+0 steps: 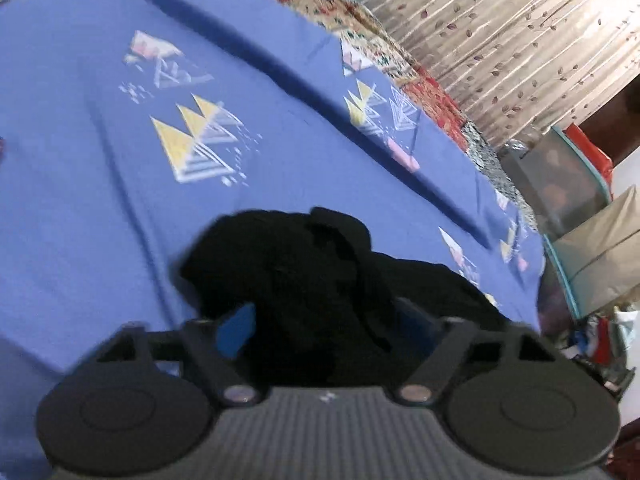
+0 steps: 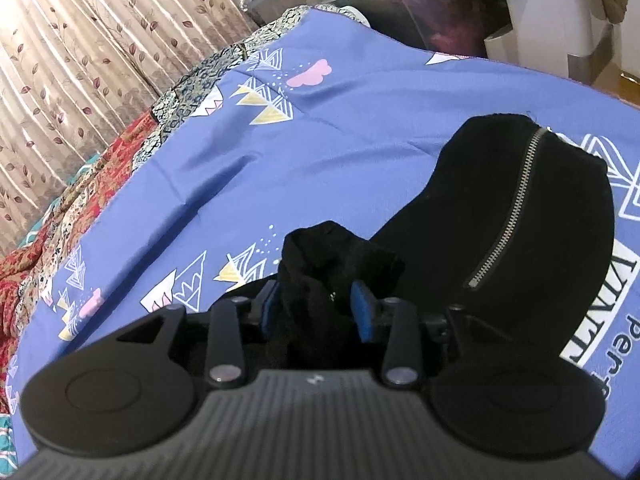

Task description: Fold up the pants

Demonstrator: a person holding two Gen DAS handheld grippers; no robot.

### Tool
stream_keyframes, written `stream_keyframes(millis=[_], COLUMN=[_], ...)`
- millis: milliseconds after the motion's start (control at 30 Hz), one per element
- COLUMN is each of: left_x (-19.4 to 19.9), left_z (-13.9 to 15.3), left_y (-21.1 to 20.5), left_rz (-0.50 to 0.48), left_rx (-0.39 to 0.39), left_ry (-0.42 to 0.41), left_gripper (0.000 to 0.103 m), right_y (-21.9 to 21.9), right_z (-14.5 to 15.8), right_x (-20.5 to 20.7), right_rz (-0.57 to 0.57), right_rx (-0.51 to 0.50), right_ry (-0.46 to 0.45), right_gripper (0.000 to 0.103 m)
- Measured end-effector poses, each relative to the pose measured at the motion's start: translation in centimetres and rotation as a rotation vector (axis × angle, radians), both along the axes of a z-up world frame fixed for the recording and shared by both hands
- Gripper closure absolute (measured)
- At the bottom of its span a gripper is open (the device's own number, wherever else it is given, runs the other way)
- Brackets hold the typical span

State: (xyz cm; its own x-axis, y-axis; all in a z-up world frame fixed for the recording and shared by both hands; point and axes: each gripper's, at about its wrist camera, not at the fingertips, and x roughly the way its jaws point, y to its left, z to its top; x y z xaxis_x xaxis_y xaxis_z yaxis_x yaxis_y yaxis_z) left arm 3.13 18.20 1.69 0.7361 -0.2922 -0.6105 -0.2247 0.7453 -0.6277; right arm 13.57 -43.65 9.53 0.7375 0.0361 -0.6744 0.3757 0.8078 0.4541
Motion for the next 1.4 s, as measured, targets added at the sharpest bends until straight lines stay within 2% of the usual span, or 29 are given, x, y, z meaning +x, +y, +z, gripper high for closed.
stream_keyframes(millis=[33,100,200,300,400,500,533,567,600,633,700,767,867,933,1000,1100,1200,1300,1400], left_x=[0.4,1.1,0.8,0.3,0.3,0.4,0.4,0.5,0.4,0.5,0.6,0.9,2.3,3.7,5.7,8.9,11.7,14.0,15.9], left_z=[-0.3,-0.8,-0.7,0.5,1.7,2.4,2.5,2.6,2.7,2.9,3.7,4.5,4.9,4.5,3.6,2.1,0.5,-0.7,-1.8], left_y=[-0.2,-0.4,0.0,0.4,0.5,0.5,0.5,0.7,0.8,1.0,1.8,3.2,5.2,6.1,6.8,7.6,8.4,9.1,9.6], left_rz=[-0.004,0.0,0.024,0.045,0.049,0.049,0.053,0.059,0.067,0.075,0.097,0.139,0.2,0.23,0.249,0.295,0.34,0.365,0.376], left_rx=[0.0,-0.004,-0.039,-0.057,-0.067,-0.064,-0.072,-0.086,-0.1,-0.114,-0.145,-0.196,-0.264,-0.29,-0.341,-0.37,-0.394,-0.404,-0.382], left_ry=[0.014,0.049,0.034,-0.016,-0.045,-0.048,-0.049,-0.053,-0.058,-0.067,-0.103,-0.151,-0.188,-0.201,-0.199,-0.181,-0.167,-0.151,-0.125], left_gripper=[0.072,0.095,0.096,0.096,0.096,0.096,0.096,0.096,0.096,0.096,0.096,0.097,0.097,0.097,0.096,0.096,0.097,0.097,0.097], right_y=[0.1,0.7,0.9,-0.1,-0.1,1.4,1.8,2.0,1.8,1.2,-0.9,-3.7,-7.2,-8.6,-8.9,-7.8,-6.7,-6.4,-6.3], right_z=[0.2,1.0,2.0,1.7,0.5,-0.9,-1.6,-2.2,-2.4,-1.8,0.7,3.8,7.2,9.1,10.1,10.4,9.8,9.1,8.2], right_x=[0.2,0.3,1.2,2.4,3.9,6.0,6.8,7.5,7.8,7.6,6.3,4.7,3.1,3.1,4.5,8.3,12.1,15.8,19.2], right_rz=[0.005,0.015,0.04,0.033,0.075,0.172,0.199,0.216,0.204,0.159,0.053,-0.084,-0.235,-0.296,-0.306,-0.277,-0.262,-0.267,-0.239], right_rx=[-0.021,-0.091,-0.17,-0.159,-0.132,-0.186,-0.199,-0.201,-0.172,-0.125,0.005,0.09,0.173,0.182,0.163,0.095,0.057,0.005,-0.008], right_ry=[-0.001,-0.022,-0.045,-0.024,0.018,0.093,0.136,0.182,0.2,0.171,0.025,-0.115,-0.243,-0.304,-0.305,-0.252,-0.234,-0.248,-0.207], right_gripper=[0.06,0.06,0.056,0.056,0.056,0.056,0.062,0.094,0.094,0.094,0.095,0.094,0.095,0.095,0.095,0.095,0.101,0.101,0.101])
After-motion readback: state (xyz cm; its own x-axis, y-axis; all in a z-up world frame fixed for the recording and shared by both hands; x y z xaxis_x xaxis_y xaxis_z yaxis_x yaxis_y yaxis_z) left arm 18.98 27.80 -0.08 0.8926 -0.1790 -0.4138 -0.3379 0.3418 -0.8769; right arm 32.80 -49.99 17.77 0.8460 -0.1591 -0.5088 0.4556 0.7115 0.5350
